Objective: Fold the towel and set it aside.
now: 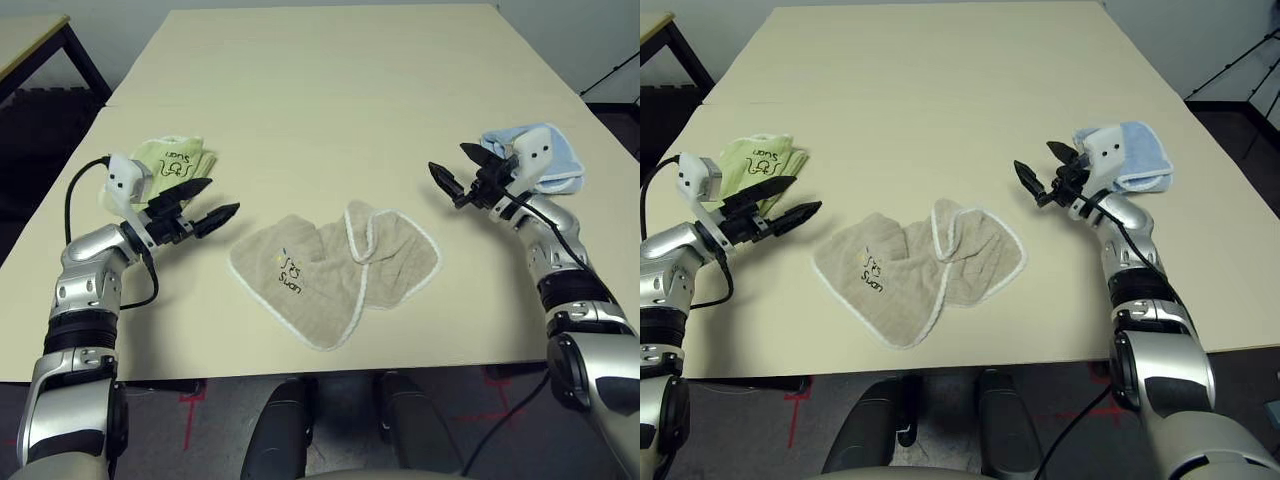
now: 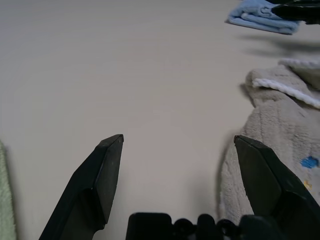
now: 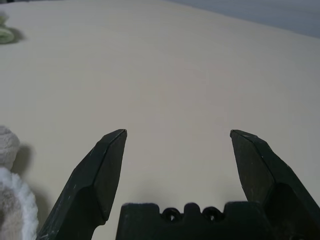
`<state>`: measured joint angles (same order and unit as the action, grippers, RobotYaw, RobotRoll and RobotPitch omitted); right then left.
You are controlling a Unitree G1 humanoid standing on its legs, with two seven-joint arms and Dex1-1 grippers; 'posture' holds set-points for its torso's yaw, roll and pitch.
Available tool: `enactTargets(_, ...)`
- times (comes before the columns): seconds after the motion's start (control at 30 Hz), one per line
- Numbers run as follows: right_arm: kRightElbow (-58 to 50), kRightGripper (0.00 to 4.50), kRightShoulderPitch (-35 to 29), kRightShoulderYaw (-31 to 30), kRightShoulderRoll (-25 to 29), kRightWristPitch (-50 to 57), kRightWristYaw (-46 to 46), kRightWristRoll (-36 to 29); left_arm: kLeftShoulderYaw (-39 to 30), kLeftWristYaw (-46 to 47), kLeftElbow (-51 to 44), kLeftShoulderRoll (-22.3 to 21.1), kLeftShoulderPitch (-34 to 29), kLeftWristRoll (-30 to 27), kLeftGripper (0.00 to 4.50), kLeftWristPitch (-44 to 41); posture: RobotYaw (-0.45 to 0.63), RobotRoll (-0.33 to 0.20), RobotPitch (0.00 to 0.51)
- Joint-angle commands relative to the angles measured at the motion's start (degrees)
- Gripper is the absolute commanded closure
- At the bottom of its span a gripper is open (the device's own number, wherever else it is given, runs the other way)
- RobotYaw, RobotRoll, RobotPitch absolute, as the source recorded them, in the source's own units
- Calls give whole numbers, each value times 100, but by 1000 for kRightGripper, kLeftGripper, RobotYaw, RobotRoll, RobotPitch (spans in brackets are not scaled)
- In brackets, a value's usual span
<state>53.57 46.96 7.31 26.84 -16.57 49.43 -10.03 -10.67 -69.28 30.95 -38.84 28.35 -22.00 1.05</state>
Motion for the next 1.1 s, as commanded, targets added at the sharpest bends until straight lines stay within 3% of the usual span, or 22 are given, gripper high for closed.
enactTargets(0.03,296,31,241,-202,163,-303,445,210,164,-318,-118,-62,-70,105,24,231,14,0,182)
enactTargets(0.27,729,31,840,-760,366,-1355,1474,728,308,-729,18,-124,-65,278,24,744,11,0,186)
enactTargets(0.5,978,31,1169,-1038,413,-1953,2878,759,285,-1049,-112,-267,-135,163,24,614,27,0,192)
enactTargets(1.1,1378,31,1900,-1445,18,-3031,4299,927,392,-1661,-507,-279,-245,-12,24,503,37,0,212)
